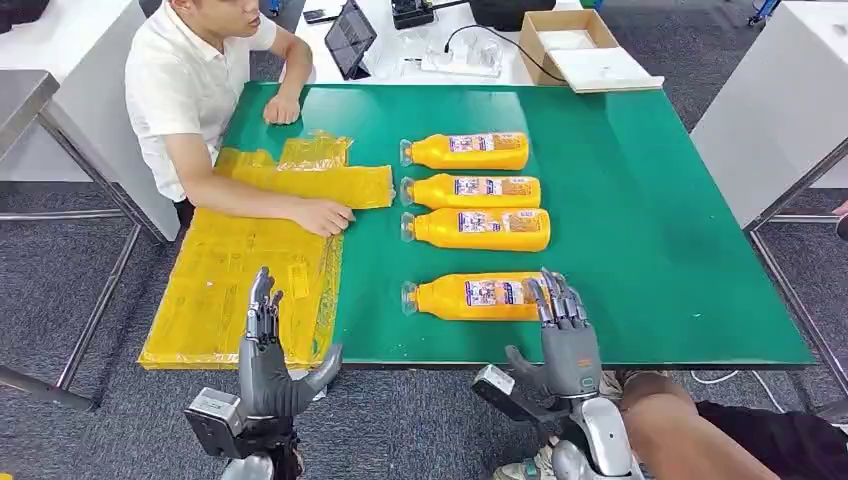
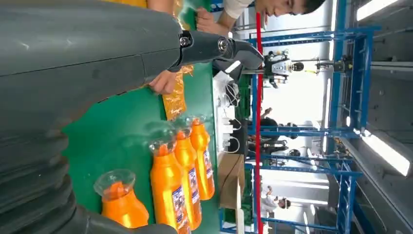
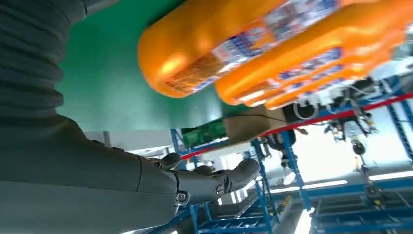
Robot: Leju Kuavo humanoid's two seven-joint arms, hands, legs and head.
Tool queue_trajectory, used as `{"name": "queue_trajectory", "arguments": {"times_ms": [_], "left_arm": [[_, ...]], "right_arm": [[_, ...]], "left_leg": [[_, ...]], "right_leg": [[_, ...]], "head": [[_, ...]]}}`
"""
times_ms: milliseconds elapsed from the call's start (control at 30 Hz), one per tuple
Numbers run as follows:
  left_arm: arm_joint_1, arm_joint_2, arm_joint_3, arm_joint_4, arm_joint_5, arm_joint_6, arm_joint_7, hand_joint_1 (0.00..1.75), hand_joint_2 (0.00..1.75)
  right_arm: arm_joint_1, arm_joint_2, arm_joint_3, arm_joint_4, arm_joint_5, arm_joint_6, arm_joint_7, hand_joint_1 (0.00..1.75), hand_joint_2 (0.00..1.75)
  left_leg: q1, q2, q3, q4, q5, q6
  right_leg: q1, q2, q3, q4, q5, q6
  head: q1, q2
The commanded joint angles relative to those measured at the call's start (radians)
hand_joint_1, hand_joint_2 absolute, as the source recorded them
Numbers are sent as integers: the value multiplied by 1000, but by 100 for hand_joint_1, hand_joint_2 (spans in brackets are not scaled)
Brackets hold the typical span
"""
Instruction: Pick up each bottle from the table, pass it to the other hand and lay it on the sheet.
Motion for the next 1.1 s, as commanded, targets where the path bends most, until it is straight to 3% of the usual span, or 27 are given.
{"name": "queue_trajectory", "arguments": {"times_ms": [33, 267, 400, 633, 900, 1100], "left_arm": [[-42, 32, -21, 63, 7, -15, -32, 0, 175], [-55, 32, -31, 77, 11, -36, -32, 0, 175], [-55, 32, -31, 77, 11, -36, -32, 0, 175], [-61, 33, -44, 91, 13, -60, -32, 0, 175], [-61, 32, -48, 95, 14, -62, -32, 0, 175], [-61, 33, -48, 95, 13, -64, -32, 0, 175]], "right_arm": [[-129, -4, -58, 245, -27, 29, -16, 0, 175], [-238, -16, -52, 448, -48, 78, -24, 0, 175], [-238, -16, -52, 448, -48, 78, -24, 0, 175], [-327, -9, -5, 580, -11, 58, -63, 0, 175], [-353, -12, 40, 601, 64, -7, -39, 0, 175], [-362, -14, 39, 603, 59, 16, -35, 0, 175]], "left_leg": [[0, 1, 7, -2, -2, -1], [0, 2, 6, -2, -1, -1], [0, 1, 5, -2, -1, -1], [0, 2, 3, -1, 0, -1], [0, 2, 5, -1, -1, -1], [0, 2, 6, -1, -1, -1]], "right_leg": [[1, 0, 7, -2, -2, -2], [1, 1, 6, -2, -1, -1], [0, 0, 4, -1, -1, -1], [0, 1, 3, -1, 0, -1], [0, 1, 4, -1, -1, -1], [0, 0, 5, -1, -1, -1]], "head": [[0, 0], [0, 0], [0, 0], [0, 0], [0, 0], [0, 0]]}}
